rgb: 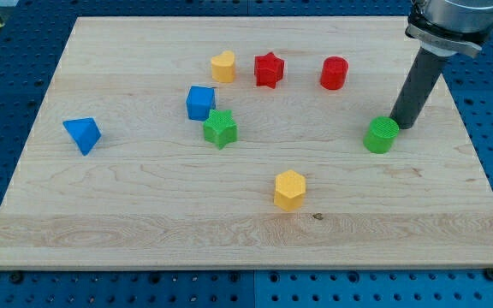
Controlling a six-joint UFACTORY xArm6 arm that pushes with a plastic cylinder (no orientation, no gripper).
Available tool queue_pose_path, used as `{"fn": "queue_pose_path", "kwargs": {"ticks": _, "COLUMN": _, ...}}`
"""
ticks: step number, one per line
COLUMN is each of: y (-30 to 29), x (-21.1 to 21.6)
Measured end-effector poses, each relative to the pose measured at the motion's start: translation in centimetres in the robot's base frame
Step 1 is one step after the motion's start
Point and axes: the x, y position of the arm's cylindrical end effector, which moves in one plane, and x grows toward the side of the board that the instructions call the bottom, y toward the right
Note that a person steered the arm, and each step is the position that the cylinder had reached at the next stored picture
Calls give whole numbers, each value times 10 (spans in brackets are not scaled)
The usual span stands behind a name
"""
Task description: Move green circle towards left side
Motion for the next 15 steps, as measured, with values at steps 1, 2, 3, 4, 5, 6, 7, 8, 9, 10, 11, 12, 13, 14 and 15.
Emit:
{"fn": "queue_pose_path", "kwargs": {"ticks": 1, "y": 0, "x": 19}}
{"fn": "queue_pose_path", "kwargs": {"ticks": 2, "y": 0, "x": 37}}
{"fn": "queue_pose_path", "kwargs": {"ticks": 3, "y": 0, "x": 50}}
{"fn": "queue_pose_path", "kwargs": {"ticks": 4, "y": 0, "x": 51}}
{"fn": "queue_pose_path", "kwargs": {"ticks": 5, "y": 8, "x": 51}}
{"fn": "queue_pose_path", "kwargs": {"ticks": 6, "y": 42, "x": 51}}
{"fn": "queue_pose_path", "kwargs": {"ticks": 7, "y": 42, "x": 51}}
{"fn": "queue_pose_path", "kwargs": {"ticks": 8, "y": 42, "x": 48}}
{"fn": "queue_pose_path", "kwargs": {"ticks": 9, "y": 42, "x": 46}}
{"fn": "queue_pose_path", "kwargs": {"ticks": 10, "y": 40, "x": 46}}
{"fn": "queue_pose_path", "kwargs": {"ticks": 11, "y": 29, "x": 46}}
{"fn": "queue_pose_path", "kwargs": {"ticks": 12, "y": 15, "x": 46}}
{"fn": "queue_pose_path", "kwargs": {"ticks": 13, "y": 2, "x": 46}}
{"fn": "queue_pose_path", "kwargs": {"ticks": 14, "y": -10, "x": 46}}
{"fn": "queue_pose_path", "kwargs": {"ticks": 15, "y": -15, "x": 46}}
